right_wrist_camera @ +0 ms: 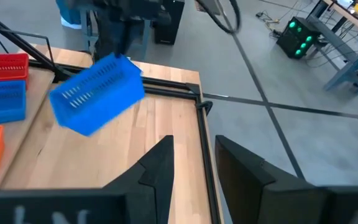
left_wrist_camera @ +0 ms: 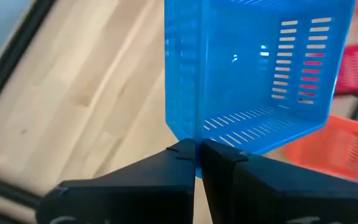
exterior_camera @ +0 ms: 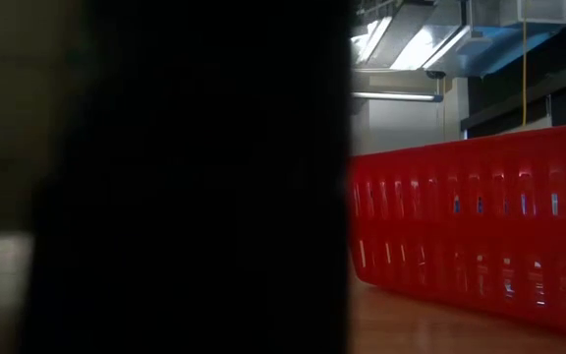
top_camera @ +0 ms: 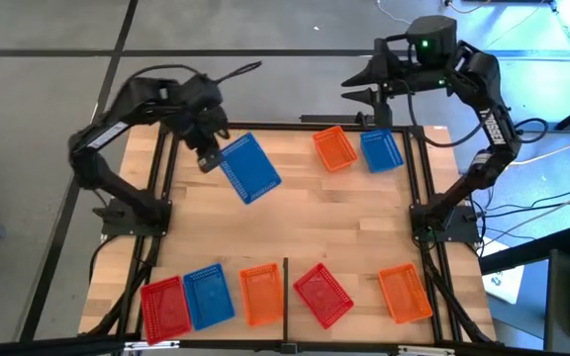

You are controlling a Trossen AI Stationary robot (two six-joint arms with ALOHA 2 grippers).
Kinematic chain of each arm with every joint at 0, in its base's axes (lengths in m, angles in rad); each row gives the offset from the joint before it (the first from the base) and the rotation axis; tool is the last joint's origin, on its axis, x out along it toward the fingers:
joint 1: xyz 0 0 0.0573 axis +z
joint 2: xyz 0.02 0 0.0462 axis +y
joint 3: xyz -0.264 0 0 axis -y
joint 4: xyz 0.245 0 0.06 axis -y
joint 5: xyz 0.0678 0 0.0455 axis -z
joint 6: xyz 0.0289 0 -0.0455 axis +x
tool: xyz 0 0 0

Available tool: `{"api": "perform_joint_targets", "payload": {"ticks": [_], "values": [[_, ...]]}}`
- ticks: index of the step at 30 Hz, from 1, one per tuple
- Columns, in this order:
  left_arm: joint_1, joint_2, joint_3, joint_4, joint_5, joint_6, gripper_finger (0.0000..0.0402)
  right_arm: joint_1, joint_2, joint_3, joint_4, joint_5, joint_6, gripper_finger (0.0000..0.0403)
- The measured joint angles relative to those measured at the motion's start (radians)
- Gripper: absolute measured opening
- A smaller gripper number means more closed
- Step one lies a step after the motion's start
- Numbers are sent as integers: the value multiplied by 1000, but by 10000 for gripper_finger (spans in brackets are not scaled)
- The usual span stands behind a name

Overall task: Stack baskets on shelf by color
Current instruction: Stack the left blue bin on top of the blue bin on the shelf

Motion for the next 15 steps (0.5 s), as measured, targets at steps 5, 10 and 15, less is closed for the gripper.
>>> {"api": "perform_joint_targets", "payload": {"ticks": [5,10,15], "values": [[-57,-68,0,1,41,0,0,0,-3,0,-2,-30,0,116],[-144,-110,0,1,111,-21,0,3,-3,0,-3,-62,1,116],[-261,-133,0,1,134,-108,0,8,-3,0,-37,-264,1,116]]}}
